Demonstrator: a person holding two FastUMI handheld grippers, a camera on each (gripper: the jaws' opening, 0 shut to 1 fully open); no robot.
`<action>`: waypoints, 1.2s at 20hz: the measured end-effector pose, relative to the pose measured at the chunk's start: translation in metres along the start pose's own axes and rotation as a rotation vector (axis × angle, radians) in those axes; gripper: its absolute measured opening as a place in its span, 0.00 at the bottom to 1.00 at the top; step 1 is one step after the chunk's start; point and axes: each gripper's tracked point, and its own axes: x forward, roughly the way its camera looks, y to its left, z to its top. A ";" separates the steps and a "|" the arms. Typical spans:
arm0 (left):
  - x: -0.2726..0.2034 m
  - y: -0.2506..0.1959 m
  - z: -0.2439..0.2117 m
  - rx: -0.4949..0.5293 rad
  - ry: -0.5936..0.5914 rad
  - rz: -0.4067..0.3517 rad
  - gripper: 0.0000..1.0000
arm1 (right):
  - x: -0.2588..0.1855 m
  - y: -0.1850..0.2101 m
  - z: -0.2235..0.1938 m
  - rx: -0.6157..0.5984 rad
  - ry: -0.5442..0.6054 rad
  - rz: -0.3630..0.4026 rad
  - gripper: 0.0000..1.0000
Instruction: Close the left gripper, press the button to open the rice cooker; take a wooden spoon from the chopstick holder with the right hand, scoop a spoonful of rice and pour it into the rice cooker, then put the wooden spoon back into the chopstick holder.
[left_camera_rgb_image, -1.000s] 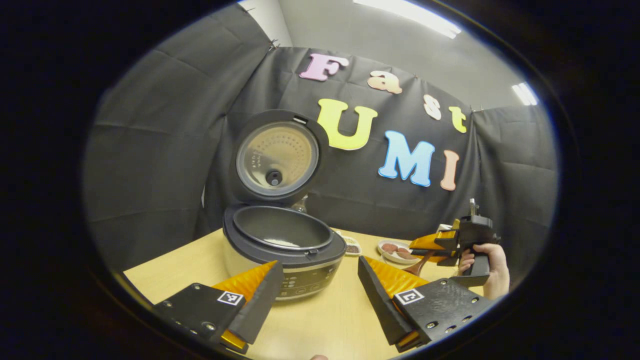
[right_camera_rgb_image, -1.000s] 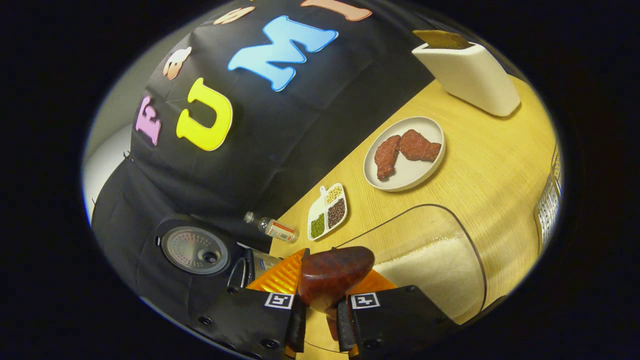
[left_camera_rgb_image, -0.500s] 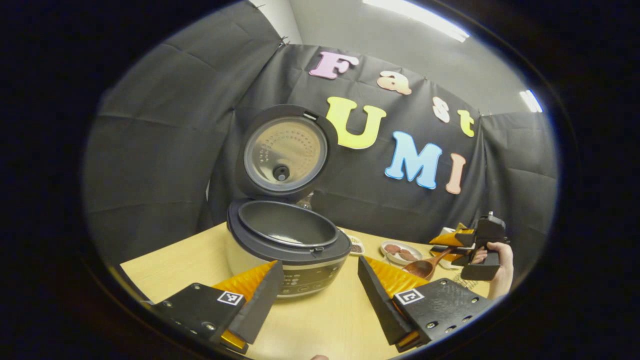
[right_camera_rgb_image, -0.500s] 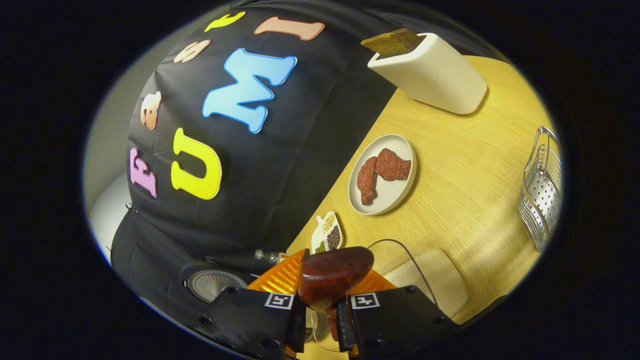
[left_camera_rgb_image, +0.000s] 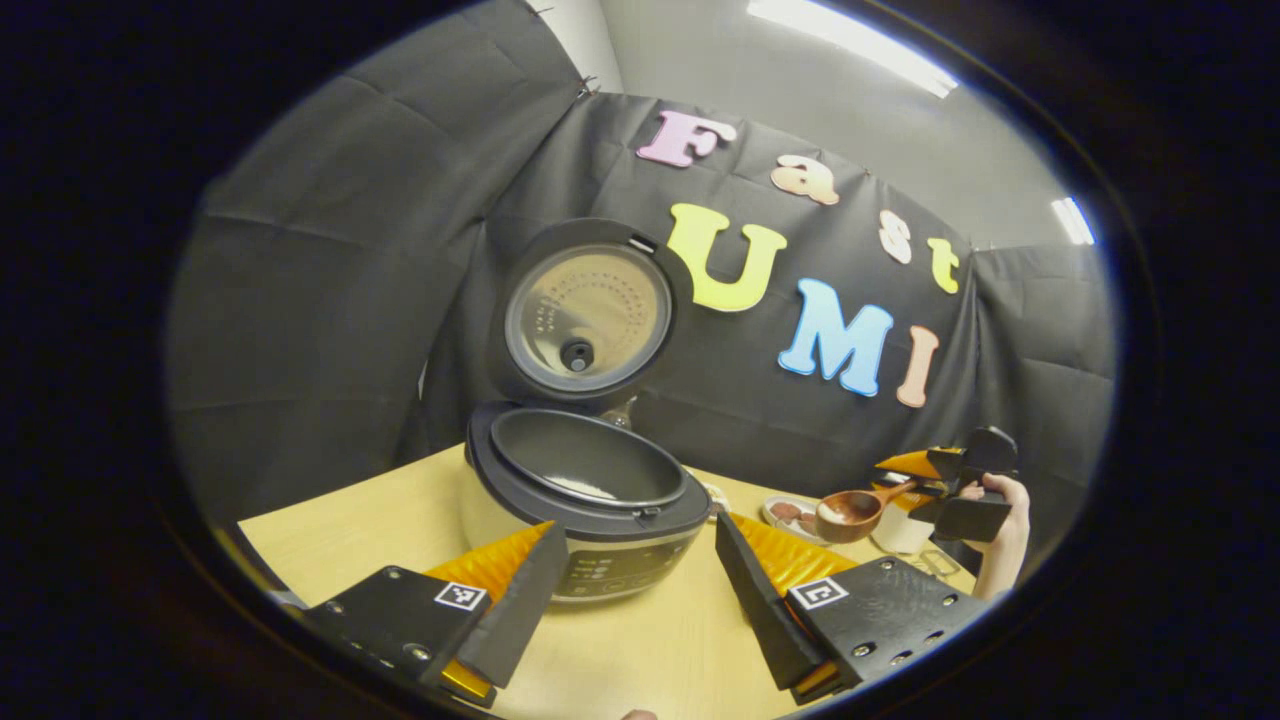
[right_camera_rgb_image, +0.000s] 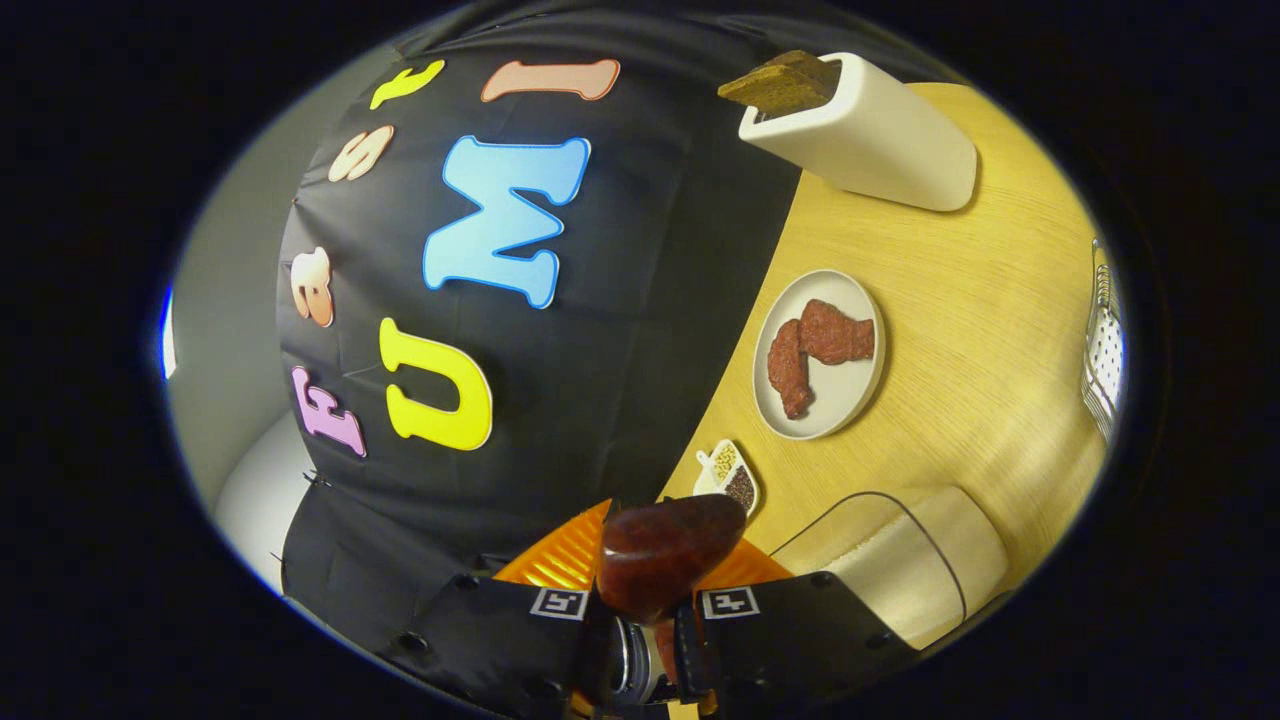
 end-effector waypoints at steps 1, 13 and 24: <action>-0.002 0.005 0.001 -0.001 -0.002 0.004 0.93 | 0.001 0.008 0.002 0.004 -0.009 0.012 0.27; -0.012 0.048 0.008 -0.037 -0.018 0.069 0.92 | 0.073 0.102 -0.075 -0.020 0.161 0.088 0.23; -0.026 0.098 0.020 -0.025 -0.037 0.169 0.94 | 0.137 0.155 -0.198 -0.295 0.275 0.121 0.27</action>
